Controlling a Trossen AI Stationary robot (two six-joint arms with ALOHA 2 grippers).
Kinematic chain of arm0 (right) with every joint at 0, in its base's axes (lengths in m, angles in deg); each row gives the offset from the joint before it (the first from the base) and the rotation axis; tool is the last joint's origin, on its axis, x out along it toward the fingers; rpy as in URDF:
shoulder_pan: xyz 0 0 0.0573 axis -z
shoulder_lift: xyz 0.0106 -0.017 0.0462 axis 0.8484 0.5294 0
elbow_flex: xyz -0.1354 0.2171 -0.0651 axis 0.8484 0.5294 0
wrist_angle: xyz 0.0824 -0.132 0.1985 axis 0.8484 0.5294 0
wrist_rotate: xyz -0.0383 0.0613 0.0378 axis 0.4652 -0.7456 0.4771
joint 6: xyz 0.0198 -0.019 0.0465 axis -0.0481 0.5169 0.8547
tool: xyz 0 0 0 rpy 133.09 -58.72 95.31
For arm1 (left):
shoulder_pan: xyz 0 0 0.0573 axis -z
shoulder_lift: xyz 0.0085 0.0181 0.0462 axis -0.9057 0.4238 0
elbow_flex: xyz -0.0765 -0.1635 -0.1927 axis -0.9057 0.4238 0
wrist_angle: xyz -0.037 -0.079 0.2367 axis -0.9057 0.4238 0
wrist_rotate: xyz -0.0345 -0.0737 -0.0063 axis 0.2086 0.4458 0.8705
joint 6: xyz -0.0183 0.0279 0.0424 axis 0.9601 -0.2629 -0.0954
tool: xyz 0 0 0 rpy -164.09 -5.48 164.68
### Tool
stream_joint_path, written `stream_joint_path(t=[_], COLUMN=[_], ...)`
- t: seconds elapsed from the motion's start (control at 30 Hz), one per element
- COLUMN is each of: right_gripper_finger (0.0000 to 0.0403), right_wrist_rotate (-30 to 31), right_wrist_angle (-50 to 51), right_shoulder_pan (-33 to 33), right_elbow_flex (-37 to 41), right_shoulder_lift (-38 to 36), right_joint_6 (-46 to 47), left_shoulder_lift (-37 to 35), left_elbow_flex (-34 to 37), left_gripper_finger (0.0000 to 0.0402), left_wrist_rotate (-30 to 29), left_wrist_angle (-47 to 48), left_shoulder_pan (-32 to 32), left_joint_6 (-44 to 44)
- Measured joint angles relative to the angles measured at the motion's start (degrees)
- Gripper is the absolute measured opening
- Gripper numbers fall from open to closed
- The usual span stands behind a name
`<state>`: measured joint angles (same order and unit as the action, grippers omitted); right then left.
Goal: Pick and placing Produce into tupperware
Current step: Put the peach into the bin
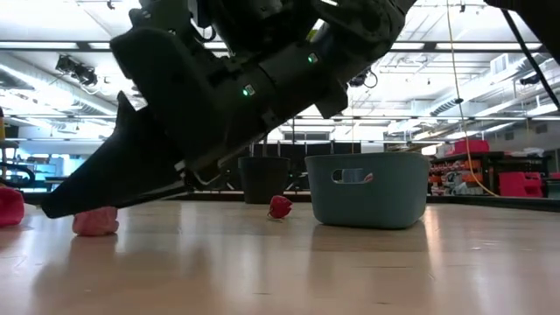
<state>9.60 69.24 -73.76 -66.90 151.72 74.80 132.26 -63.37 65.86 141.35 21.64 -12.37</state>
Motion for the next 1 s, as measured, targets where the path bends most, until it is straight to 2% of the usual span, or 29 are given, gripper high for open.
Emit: stream_joint_path(t=[0.33, 0.83, 1.0], right_gripper_finger=[0.017, 0.0144, 0.0123], right_wrist_rotate=[7.8, 8.1, 8.1], right_wrist_angle=[2.4, 3.4, 4.1], right_shoulder_pan=[0.1, 0.2, 0.5], right_elbow_flex=[0.2, 0.2, 0.3], right_shoulder_lift=[0.2, 0.2, -0.6], right_joint_6=[0.3, 0.7, 8.1], left_shoulder_lift=[0.0, 0.0, 0.0], left_elbow_flex=[0.0, 0.0, 0.0], left_gripper_finger=[0.0178, 0.0177, 0.0173], left_wrist_rotate=[0.0, 0.0, 0.0], left_wrist_angle=[0.1, 0.1, 0.1], left_shoulder_pan=[0.0, 0.0, 0.0], left_joint_6=[0.0, 0.4, 0.5])
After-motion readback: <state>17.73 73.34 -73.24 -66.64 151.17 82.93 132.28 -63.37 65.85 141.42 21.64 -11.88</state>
